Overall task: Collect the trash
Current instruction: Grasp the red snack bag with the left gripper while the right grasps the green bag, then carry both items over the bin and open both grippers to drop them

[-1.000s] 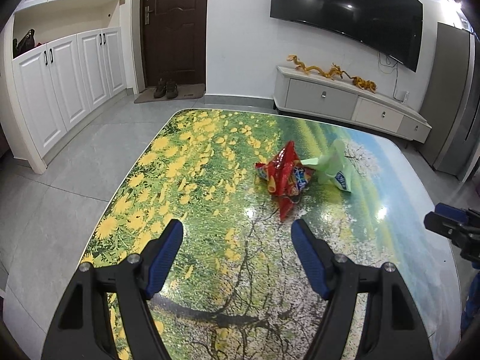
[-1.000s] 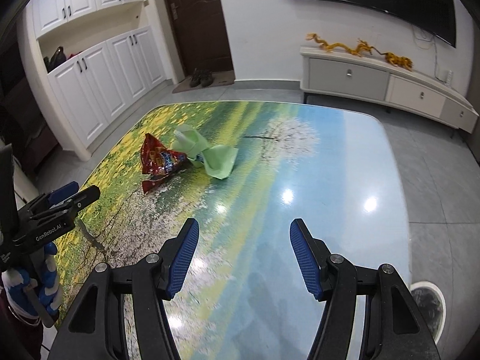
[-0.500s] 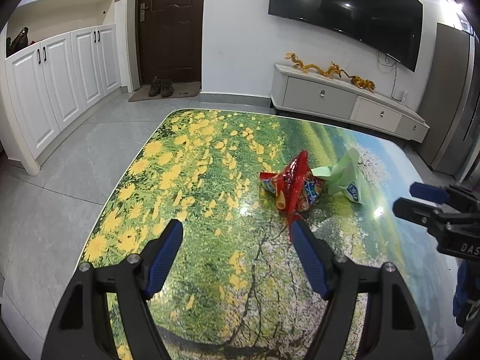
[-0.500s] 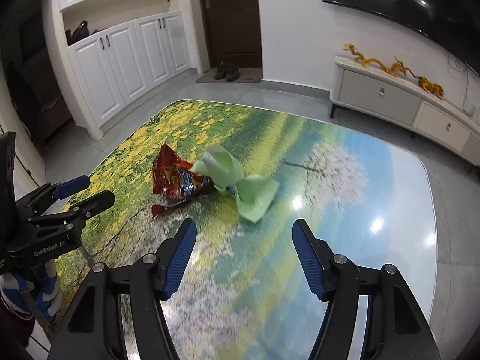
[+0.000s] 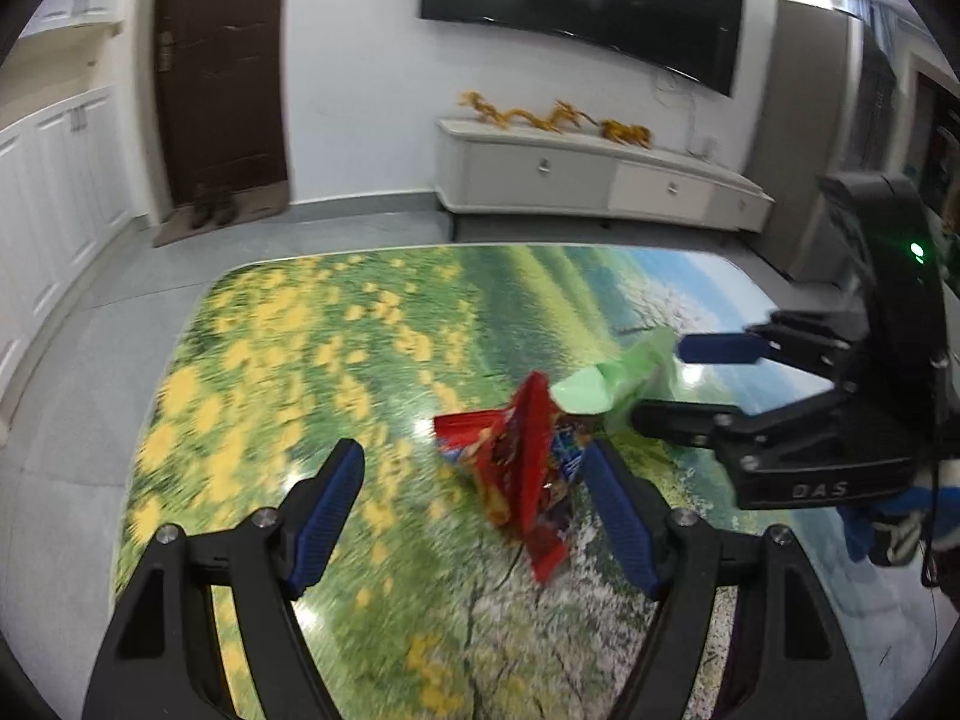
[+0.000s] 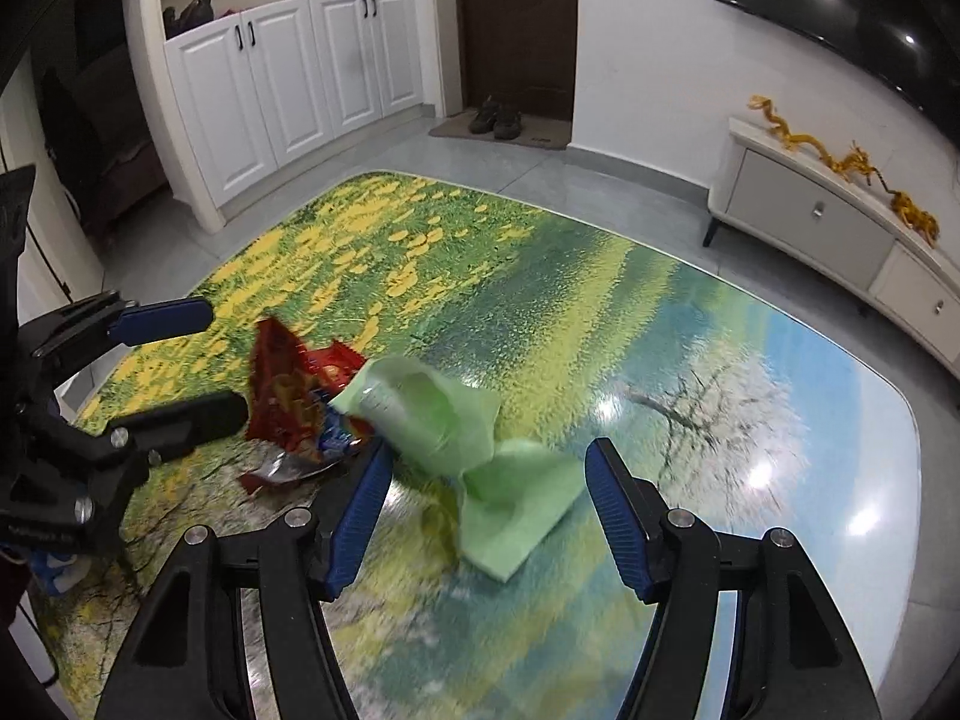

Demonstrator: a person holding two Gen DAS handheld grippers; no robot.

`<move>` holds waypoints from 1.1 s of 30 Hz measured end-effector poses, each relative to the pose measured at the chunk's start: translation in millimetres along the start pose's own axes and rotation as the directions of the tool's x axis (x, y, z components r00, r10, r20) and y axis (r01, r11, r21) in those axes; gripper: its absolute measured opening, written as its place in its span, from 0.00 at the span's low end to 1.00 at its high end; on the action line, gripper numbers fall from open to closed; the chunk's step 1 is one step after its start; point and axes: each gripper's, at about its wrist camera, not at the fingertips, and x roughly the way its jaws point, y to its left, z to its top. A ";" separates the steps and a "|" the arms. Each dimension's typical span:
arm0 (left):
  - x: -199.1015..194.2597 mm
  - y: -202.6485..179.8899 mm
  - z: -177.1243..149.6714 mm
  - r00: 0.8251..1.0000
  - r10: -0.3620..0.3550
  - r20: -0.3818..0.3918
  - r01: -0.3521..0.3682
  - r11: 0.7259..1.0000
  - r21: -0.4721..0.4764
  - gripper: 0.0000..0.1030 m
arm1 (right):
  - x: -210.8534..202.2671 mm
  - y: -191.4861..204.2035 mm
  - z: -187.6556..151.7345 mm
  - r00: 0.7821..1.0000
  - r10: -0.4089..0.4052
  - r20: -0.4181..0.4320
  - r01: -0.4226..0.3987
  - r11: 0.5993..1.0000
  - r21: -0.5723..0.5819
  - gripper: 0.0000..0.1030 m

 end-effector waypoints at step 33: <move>-95.7 -108.8 -49.8 0.999 -0.040 0.036 0.037 0.997 0.069 0.22 | -147.2 3.9 -140.1 0.997 0.038 0.073 -0.054 0.972 0.229 0.31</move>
